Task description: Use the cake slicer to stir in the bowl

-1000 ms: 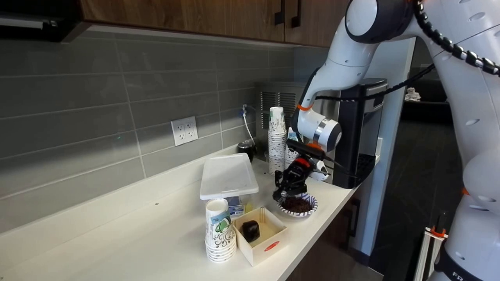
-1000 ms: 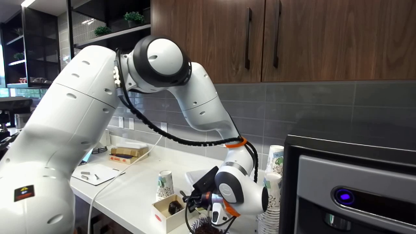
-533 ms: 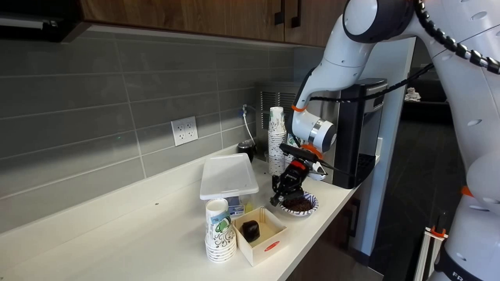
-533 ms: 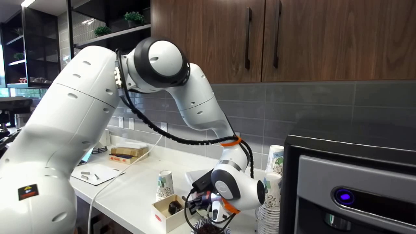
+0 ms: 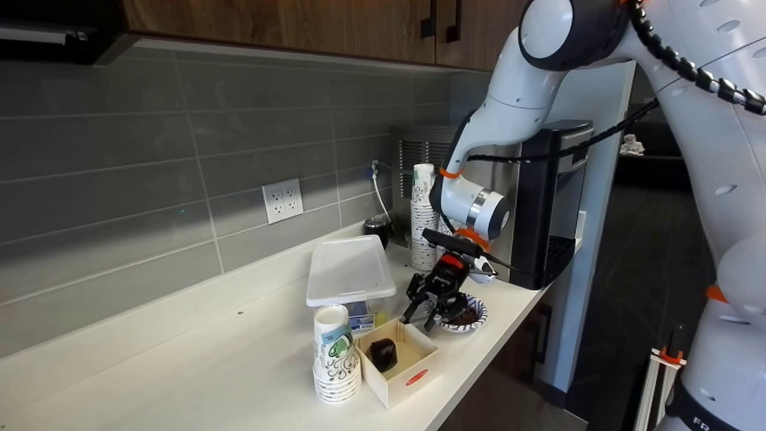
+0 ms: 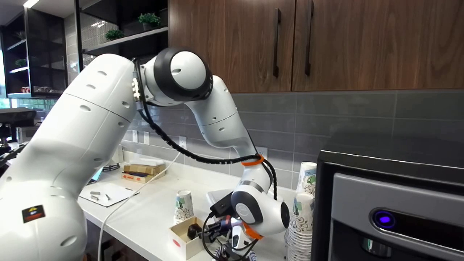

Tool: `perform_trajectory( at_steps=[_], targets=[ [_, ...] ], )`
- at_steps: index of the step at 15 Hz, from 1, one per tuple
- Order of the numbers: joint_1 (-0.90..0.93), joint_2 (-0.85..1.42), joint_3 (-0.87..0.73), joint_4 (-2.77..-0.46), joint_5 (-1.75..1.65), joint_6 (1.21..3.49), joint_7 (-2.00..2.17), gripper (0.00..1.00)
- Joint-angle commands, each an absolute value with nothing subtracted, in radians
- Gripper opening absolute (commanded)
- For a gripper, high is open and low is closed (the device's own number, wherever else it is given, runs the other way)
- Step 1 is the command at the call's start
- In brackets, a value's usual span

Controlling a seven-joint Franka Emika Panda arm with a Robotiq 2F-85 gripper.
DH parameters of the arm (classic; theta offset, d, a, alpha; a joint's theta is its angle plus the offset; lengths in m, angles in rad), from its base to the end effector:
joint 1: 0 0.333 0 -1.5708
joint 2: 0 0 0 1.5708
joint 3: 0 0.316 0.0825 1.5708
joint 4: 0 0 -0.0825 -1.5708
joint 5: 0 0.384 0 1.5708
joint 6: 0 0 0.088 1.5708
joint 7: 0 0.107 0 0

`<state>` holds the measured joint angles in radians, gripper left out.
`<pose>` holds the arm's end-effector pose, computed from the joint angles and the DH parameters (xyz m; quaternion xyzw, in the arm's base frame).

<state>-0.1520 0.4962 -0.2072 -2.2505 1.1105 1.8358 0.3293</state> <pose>0.4509 -0.1017 0.1290 -0.6220 0.5992 0.3519 0.3607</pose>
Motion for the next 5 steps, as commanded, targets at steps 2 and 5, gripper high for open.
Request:
perform_trajectory(
  at_steps=[2,5],
  targets=[
    [-0.146,0.498,-0.205,-2.246,1.11,1.855,0.344,0.96],
    [-0.145,0.497,-0.206,-2.246,1.109,1.863,0.344,1.0]
  ],
)
